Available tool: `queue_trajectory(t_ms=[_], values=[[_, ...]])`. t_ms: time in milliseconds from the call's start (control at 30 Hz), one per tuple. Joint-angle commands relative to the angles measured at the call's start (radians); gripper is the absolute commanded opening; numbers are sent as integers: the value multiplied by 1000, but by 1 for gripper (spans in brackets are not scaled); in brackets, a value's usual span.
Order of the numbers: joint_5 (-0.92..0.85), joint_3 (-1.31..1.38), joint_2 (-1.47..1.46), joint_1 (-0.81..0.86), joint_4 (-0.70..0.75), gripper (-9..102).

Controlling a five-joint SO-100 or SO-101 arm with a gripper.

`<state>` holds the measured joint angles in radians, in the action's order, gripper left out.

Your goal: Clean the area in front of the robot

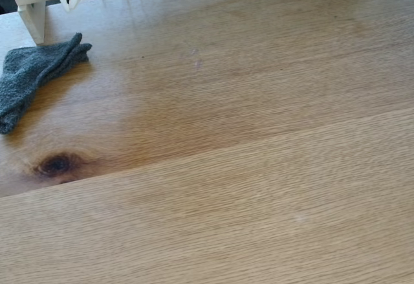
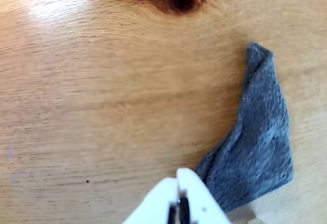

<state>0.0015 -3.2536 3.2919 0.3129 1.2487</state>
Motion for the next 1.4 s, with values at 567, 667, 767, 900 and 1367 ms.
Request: queue_trajectory(t_ms=[567,667,767,900,1367], values=[[67,683,-1023,262,-376,33],[31,747,-1137,413,-376,37],[-51,755,-1252,537,-405,37],[-153,755,-1434,643,-503,35],[-334,773,-1821,652,-841,21]])
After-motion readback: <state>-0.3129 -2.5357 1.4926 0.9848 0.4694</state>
